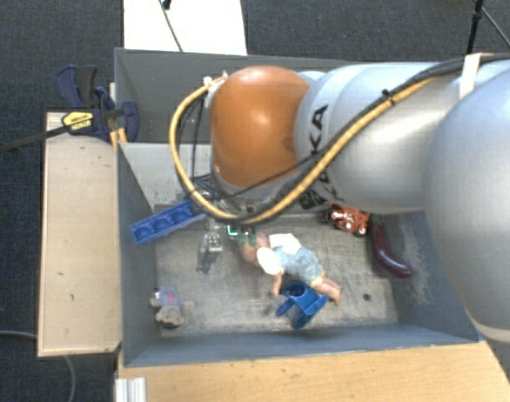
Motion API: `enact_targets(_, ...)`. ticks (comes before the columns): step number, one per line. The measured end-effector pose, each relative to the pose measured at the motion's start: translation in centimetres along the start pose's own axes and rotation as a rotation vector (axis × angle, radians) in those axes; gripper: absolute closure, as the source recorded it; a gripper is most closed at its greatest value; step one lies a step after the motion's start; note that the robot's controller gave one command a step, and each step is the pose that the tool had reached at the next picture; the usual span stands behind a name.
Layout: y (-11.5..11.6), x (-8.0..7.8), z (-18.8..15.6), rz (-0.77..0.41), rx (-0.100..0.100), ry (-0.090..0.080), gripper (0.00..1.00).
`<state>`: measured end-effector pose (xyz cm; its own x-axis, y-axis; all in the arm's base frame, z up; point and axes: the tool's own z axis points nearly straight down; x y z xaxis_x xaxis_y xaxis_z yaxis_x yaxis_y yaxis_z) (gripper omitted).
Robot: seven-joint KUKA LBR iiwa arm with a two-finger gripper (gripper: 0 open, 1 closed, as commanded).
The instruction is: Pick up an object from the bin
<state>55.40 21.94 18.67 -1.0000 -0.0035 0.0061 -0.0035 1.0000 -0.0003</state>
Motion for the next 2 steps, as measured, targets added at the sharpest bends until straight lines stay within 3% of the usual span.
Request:
enact_targets(1, -0.1, -0.2, -0.5, 0.006, -0.002, -0.008, 0.00)
enact_targets(2, 1.2, -1.7, 4.8, -0.247, -0.002, -0.017, 0.00)
